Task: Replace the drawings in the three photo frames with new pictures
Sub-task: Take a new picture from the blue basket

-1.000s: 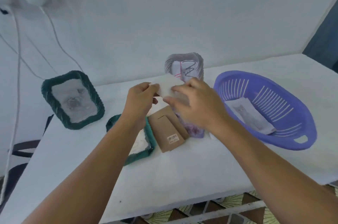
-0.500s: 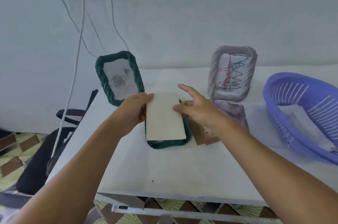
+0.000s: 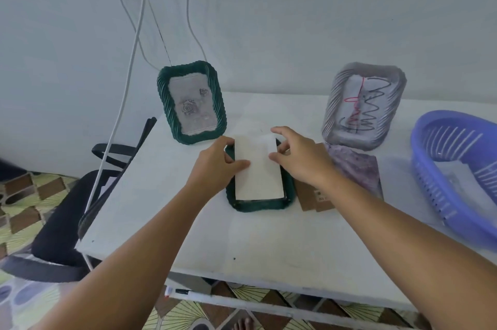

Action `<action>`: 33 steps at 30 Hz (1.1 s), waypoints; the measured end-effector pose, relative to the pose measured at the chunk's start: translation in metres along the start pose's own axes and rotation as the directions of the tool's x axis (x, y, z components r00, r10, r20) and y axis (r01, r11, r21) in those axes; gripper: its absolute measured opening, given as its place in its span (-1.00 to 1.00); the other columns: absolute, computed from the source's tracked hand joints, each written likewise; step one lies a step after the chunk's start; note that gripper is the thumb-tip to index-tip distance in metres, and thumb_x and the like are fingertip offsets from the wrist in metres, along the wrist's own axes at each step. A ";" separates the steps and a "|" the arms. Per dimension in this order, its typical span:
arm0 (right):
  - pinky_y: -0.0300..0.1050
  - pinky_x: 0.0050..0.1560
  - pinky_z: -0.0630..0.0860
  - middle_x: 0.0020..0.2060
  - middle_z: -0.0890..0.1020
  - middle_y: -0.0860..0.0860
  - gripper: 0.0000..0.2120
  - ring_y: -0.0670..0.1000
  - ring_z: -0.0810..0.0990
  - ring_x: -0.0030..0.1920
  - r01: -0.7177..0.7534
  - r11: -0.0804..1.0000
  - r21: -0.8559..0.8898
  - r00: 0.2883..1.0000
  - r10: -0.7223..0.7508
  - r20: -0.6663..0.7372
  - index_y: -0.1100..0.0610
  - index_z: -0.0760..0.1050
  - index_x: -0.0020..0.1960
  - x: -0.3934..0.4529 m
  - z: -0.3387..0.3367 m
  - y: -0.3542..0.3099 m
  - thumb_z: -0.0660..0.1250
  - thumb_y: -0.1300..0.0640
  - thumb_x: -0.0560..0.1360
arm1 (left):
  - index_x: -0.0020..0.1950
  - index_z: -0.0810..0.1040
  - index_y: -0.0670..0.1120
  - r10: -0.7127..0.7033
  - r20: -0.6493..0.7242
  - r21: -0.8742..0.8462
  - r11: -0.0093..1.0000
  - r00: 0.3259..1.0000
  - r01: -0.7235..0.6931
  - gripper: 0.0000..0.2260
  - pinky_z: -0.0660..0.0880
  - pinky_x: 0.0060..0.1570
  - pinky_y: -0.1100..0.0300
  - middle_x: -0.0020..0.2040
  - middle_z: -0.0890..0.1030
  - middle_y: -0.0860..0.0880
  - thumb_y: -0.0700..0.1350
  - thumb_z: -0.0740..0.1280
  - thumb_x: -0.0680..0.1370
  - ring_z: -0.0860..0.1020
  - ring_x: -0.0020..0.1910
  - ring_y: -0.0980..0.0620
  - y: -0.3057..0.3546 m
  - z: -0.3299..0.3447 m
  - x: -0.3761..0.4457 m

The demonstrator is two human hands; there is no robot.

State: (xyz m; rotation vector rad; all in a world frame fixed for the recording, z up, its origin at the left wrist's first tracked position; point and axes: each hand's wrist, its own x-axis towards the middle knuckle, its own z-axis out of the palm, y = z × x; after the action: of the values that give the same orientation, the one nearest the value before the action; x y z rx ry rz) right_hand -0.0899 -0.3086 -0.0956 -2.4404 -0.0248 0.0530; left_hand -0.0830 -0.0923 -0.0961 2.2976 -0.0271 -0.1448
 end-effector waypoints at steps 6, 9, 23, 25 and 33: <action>-0.21 -0.15 0.48 -0.03 0.61 -0.20 -0.49 -0.14 0.61 -0.06 0.061 0.991 -0.119 0.998 -0.063 -0.007 -0.19 0.27 0.48 0.001 0.009 0.006 0.36 -0.09 0.59 | 0.35 0.42 0.10 0.056 -0.024 0.086 0.995 0.998 -0.054 -0.50 0.46 -0.28 0.17 -0.25 0.64 0.05 0.10 0.52 0.48 0.61 -0.22 0.08 -0.007 0.006 0.001; -0.33 -0.24 0.34 0.01 0.60 -0.10 -0.50 -0.08 0.58 -0.04 0.107 0.986 -0.127 0.994 -0.108 0.003 -0.11 0.32 0.48 0.001 0.010 0.005 0.38 0.01 0.60 | 0.38 0.40 0.09 0.078 -0.025 0.161 0.984 0.997 -0.073 -0.45 0.54 -0.22 0.13 -0.23 0.62 0.05 0.13 0.52 0.47 0.60 -0.22 0.07 -0.010 0.008 0.001; -0.41 -0.31 0.22 0.13 0.50 -0.02 -0.69 -0.09 0.43 -0.09 0.126 0.954 -0.273 0.992 -0.128 0.011 -0.01 0.60 0.30 -0.004 0.007 0.008 0.30 -0.10 0.64 | 0.33 0.62 0.04 0.133 -0.119 0.136 0.984 0.984 -0.117 -0.53 0.38 -0.20 0.28 -0.13 0.52 0.02 0.17 0.51 0.47 0.48 -0.17 0.13 -0.022 0.015 -0.004; -0.44 -0.27 0.26 0.17 0.51 -0.02 -0.68 -0.11 0.41 -0.09 0.124 0.956 -0.267 0.992 -0.126 0.012 -0.05 0.58 0.34 -0.006 0.007 0.008 0.30 -0.10 0.64 | 0.32 0.62 0.05 0.134 -0.122 0.130 0.985 0.983 -0.118 -0.54 0.34 -0.23 0.30 -0.13 0.52 0.02 0.18 0.50 0.47 0.47 -0.17 0.14 -0.022 0.015 -0.005; -0.46 -0.31 0.17 0.14 0.51 -0.03 -0.70 -0.09 0.44 -0.06 0.115 0.960 -0.257 0.993 -0.113 0.020 -0.08 0.59 0.32 -0.005 0.005 0.007 0.30 -0.11 0.63 | 0.29 0.63 0.05 0.144 -0.134 0.120 0.984 0.981 -0.128 -0.56 0.38 -0.21 0.26 -0.15 0.54 0.02 0.18 0.51 0.46 0.49 -0.16 0.11 -0.023 0.015 -0.006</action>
State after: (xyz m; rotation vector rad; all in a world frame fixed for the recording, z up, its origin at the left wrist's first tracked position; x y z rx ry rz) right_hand -0.0950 -0.3108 -0.1040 -2.6937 -0.1854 0.0044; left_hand -0.0911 -0.0881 -0.1227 2.4028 -0.1219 0.0936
